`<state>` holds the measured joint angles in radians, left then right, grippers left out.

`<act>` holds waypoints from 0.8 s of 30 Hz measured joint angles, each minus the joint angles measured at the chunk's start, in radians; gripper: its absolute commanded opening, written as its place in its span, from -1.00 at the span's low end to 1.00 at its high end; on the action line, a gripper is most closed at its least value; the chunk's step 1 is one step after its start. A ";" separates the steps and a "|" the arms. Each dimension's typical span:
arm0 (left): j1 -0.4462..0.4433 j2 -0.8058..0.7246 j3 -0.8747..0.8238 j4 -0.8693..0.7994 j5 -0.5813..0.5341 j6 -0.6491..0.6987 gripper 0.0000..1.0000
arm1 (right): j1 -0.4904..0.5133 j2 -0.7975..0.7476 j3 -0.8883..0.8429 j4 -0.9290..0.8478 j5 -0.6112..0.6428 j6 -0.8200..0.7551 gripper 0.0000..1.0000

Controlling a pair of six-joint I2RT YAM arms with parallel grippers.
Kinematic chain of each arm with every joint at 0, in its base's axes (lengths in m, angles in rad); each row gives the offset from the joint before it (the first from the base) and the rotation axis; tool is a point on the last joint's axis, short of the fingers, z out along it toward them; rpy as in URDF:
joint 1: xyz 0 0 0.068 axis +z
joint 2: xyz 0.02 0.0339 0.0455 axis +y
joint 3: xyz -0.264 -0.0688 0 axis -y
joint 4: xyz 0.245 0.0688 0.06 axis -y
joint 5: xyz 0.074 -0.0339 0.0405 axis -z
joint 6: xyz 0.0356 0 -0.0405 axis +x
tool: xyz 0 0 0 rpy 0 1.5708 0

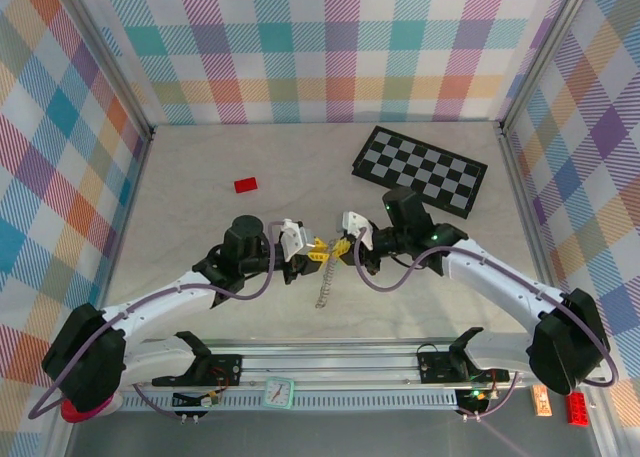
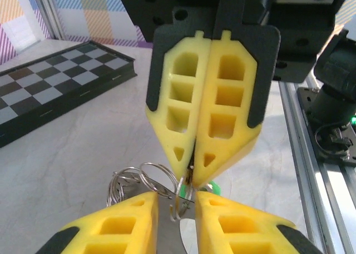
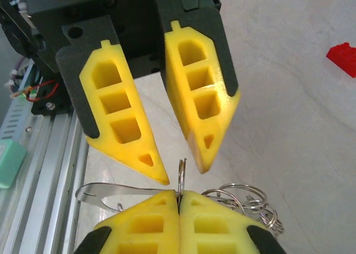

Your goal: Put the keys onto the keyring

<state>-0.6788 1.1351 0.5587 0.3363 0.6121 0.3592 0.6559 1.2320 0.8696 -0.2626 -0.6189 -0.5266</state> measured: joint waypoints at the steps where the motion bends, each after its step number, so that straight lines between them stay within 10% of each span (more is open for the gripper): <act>1: 0.000 -0.001 0.010 -0.026 -0.002 0.014 -0.59 | 0.005 0.005 0.018 -0.024 0.012 -0.015 -1.00; 15: 0.000 0.001 0.128 -0.312 -0.001 0.181 -1.00 | 0.092 0.089 0.195 -0.253 0.152 -0.148 -0.99; 19: 0.000 0.000 0.133 -0.327 0.000 0.192 -1.00 | 0.082 0.078 0.182 -0.236 0.135 -0.118 -0.37; 24: 0.000 -0.013 0.110 -0.300 -0.003 0.179 -1.00 | 0.043 0.009 0.101 -0.150 0.105 -0.029 -0.26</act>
<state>-0.6788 1.1217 0.6689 0.0364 0.6086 0.5381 0.6987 1.2407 0.9710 -0.4129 -0.5140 -0.5552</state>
